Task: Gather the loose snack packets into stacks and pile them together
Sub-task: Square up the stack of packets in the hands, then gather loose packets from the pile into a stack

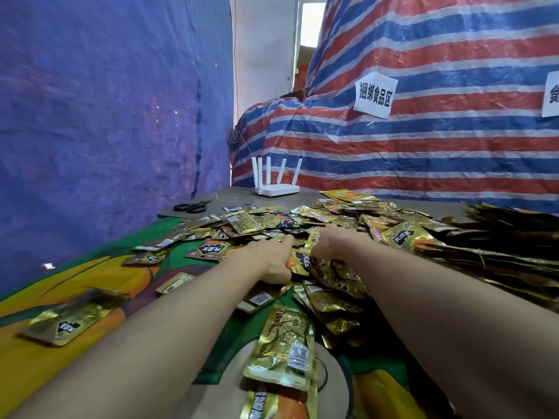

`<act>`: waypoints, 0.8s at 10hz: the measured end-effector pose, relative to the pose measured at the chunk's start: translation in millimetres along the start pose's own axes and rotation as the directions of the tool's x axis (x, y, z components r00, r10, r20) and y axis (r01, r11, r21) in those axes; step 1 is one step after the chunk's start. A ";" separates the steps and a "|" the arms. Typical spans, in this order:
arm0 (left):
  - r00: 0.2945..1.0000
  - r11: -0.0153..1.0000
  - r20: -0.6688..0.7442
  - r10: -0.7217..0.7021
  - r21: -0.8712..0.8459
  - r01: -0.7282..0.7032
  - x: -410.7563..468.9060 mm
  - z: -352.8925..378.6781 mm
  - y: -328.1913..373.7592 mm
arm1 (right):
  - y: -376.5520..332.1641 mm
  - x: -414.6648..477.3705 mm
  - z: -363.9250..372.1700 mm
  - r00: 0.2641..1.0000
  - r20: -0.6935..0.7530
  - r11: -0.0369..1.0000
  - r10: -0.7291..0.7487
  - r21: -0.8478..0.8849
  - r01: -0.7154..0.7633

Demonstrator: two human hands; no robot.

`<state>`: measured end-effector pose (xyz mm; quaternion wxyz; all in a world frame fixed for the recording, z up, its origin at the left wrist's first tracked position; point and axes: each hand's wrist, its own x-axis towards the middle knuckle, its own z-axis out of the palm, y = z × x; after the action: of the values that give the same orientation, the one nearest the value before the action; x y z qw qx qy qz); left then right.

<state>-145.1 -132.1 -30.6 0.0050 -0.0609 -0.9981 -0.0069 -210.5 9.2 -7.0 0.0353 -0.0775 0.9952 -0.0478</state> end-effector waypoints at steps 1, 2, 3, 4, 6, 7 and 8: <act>0.995 0.992 -0.091 0.030 0.129 -0.018 -5.7 2.5 -1.0 | -1.5 0.0 1.5 0.997 0.067 0.995 0.042 0.087 -0.047; 0.994 0.995 -0.109 -0.014 0.099 0.025 -12.8 3.0 -5.3 | -4.4 1.7 3.0 0.986 0.167 0.980 0.024 0.192 -0.057; 0.988 0.998 -0.147 -0.052 -0.033 0.047 -24.8 -1.2 -16.7 | -0.6 7.1 6.8 0.994 0.098 0.965 0.054 0.250 -0.077; 0.966 0.963 -0.231 -0.120 -0.265 0.056 -38.5 -3.2 -35.2 | 6.5 8.7 10.8 0.989 0.014 0.939 0.146 0.313 -0.143; 0.849 0.598 -0.335 -0.408 -0.801 -0.029 -57.1 -7.7 -52.8 | 2.9 2.4 -9.1 0.993 0.122 0.955 -0.004 0.293 -0.033; 0.782 0.470 -0.306 -0.543 -0.883 -0.019 -62.4 -8.5 -56.9 | -6.4 -1.2 -16.2 0.984 0.171 0.960 0.057 0.261 -0.101; 0.760 0.402 -0.250 -0.600 -0.915 0.017 -72.7 -6.6 -57.3 | -10.8 0.8 -15.6 0.991 0.133 0.952 0.026 0.298 -0.065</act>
<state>-79.9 -197.9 -25.6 0.2568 0.1469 -0.7925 -0.5333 -210.9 -0.2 9.5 0.1114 -0.0511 0.9734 -0.1934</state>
